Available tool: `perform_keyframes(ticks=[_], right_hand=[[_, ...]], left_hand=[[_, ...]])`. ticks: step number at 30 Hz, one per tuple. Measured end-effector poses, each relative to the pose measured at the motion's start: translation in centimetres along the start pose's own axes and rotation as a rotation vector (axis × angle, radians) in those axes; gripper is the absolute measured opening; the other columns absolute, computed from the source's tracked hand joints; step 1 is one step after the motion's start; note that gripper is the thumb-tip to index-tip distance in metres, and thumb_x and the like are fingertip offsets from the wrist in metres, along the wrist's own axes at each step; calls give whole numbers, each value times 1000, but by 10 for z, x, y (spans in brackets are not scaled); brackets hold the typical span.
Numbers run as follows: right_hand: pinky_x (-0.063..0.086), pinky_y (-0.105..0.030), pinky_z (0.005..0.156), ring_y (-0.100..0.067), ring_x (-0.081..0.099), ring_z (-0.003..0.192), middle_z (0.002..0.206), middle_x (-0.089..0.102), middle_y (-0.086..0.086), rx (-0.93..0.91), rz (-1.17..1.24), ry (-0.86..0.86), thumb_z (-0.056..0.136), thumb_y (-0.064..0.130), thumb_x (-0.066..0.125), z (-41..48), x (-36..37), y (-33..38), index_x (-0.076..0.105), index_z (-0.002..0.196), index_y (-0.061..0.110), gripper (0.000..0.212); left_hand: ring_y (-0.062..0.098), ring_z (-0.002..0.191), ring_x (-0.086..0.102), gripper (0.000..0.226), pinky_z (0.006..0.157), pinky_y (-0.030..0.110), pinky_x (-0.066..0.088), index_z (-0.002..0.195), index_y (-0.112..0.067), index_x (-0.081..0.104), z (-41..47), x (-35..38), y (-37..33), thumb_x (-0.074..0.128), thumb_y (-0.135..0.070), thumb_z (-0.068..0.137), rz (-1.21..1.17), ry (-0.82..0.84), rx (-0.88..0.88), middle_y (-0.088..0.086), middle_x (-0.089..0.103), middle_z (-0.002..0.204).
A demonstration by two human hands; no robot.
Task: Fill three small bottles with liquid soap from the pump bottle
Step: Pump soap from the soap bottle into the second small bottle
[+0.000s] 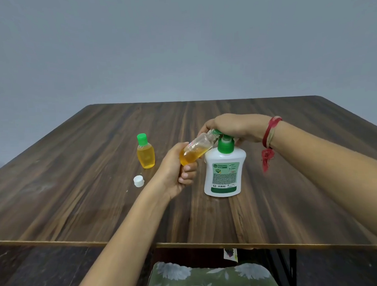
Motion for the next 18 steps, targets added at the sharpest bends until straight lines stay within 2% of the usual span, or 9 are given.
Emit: perform_keyframes(ticks=[3,5,7,9,12,15,18], right_hand=[[38,-39,79,-14,51,72,73,64,6,-7,20,-9,94,20,34,2,0,0,61,89,34,31],[40,-37,76,-18,52,76,84,64,0,-16,44,-7,94,17,34,2,4,-1,62,86,33,33],[41,-39,79,-20,52,81,90,63,-2,-13,43,-8,94,17,34,1,5,-2,62,84,33,33],[41,-42,84,-18,51,79,84,63,2,-11,21,-1,94,19,35,-1,2,-1,61,88,33,31],[37,-40,81,-13,50,73,74,63,7,-12,15,-7,94,19,34,1,-1,1,60,96,33,30],[40,-39,80,-18,52,80,85,63,0,-25,39,-15,94,16,34,0,4,0,61,85,33,33],[40,-41,85,-20,51,84,91,63,-2,-28,2,-13,94,14,34,-3,4,2,59,79,33,35]], left_hand=[[4,28,23,41,28,11,14,61,-18,41,1,-1,-2,33,-36,97,-8,2,7,-5,28,39],[4,28,24,40,28,11,15,62,-18,41,2,-2,0,32,-37,97,-3,-2,0,-5,28,39],[4,28,24,39,27,12,16,64,-17,41,2,-2,4,32,-37,97,6,4,-10,-5,29,38],[4,28,24,38,27,12,15,65,-17,41,2,-1,3,33,-37,97,7,11,-8,-5,29,38],[4,28,24,39,27,11,14,64,-18,41,1,0,-2,33,-37,97,-4,11,11,-5,28,39],[4,28,24,41,28,11,14,62,-17,42,1,-4,-1,32,-36,97,-9,-10,7,-5,28,39],[4,28,24,41,27,11,15,61,-17,40,1,-3,1,32,-36,97,-3,-14,-5,-5,28,38]])
Point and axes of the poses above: each hand's wrist, its own z-axis towards the middle knuckle, its own x-axis out of the palm, y = z × x, the point moved 8 cm from there along z, towards the middle knuckle
